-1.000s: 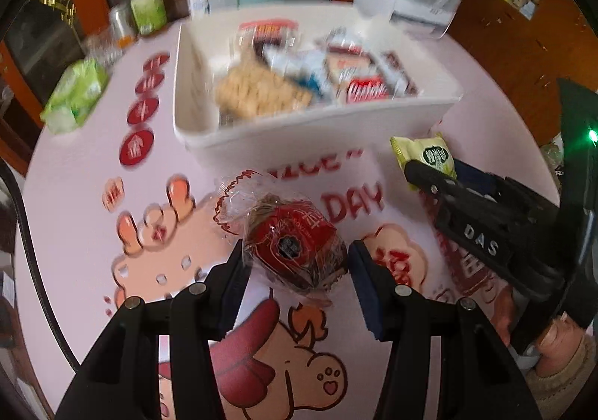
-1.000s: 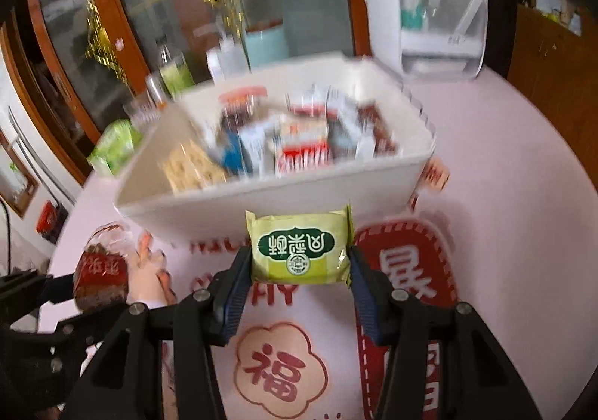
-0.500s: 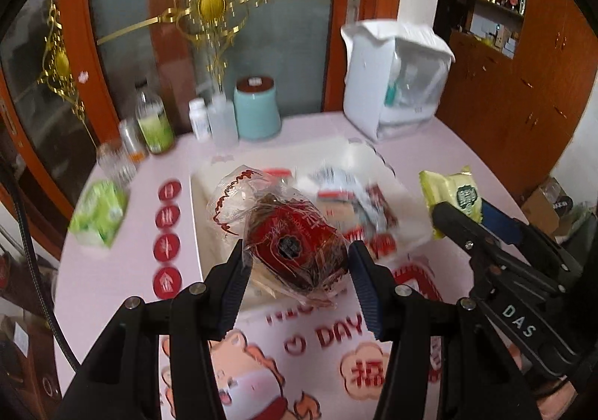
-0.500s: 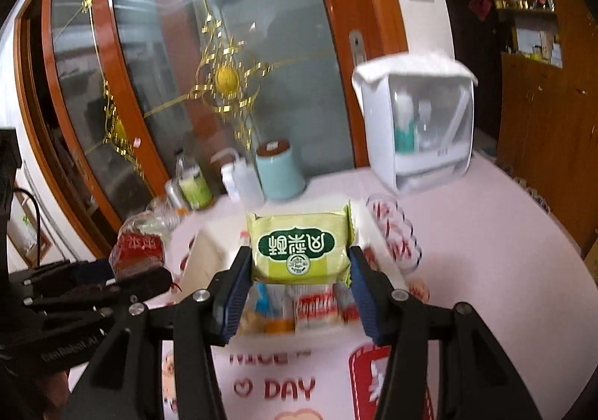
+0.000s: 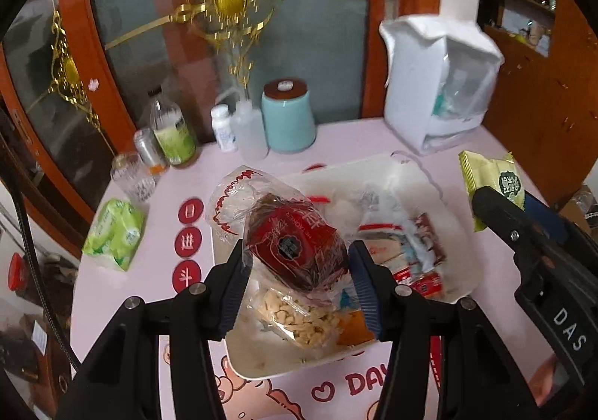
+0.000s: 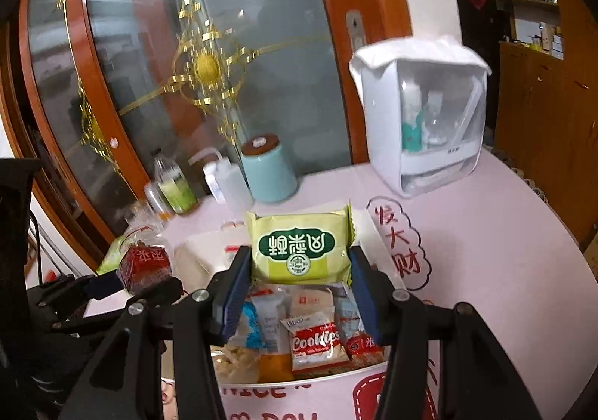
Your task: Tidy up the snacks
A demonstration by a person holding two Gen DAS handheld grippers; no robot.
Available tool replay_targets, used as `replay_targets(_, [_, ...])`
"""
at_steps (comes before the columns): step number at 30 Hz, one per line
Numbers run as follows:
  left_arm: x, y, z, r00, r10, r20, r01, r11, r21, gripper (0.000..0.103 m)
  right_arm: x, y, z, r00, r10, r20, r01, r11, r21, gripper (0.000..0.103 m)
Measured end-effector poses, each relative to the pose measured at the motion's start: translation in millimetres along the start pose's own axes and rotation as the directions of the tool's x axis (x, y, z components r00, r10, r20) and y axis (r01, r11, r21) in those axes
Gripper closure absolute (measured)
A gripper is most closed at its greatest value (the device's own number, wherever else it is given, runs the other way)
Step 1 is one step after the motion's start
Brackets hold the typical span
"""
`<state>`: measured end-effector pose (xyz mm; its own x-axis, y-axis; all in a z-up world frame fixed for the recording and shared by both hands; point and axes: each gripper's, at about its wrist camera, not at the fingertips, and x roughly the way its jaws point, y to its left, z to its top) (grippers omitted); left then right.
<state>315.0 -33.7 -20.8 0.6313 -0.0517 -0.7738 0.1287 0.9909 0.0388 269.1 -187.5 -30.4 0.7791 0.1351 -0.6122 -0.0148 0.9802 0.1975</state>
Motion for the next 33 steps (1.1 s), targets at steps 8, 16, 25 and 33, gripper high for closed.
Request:
replay_targets(8, [48.4, -1.5, -15.5, 0.993, 0.072, -0.091, -0.07, 0.997, 0.016, 0.027, 50.7, -7.6, -17.4, 0.986, -0.004, -0.169, 0.005, 1.0, 0.002, 0.038])
replay_targets(16, [59.7, 14.3, -25.3, 0.986, 0.022, -0.167, -0.034, 0.997, -0.068, 0.017, 36.7, -7.5, -22.4, 0.992, -0.014, -0.128, 0.014, 1.0, -0.003, 0.038])
replay_targets(25, [34.1, 10.9, -34.5, 0.989, 0.044, -0.145, -0.053, 0.997, -0.059, 0.016, 11.6, -7.4, -27.4, 0.994, -0.002, -0.105, 0.003, 1.0, 0.007, 0.038])
replay_targets(33, [-1.6, 3.3, -47.6, 0.993, 0.04, -0.115, -0.047, 0.997, -0.065, 0.015, -27.0, -13.7, -37.8, 0.998, 0.007, -0.066, -0.005, 1.0, 0.024, 0.038])
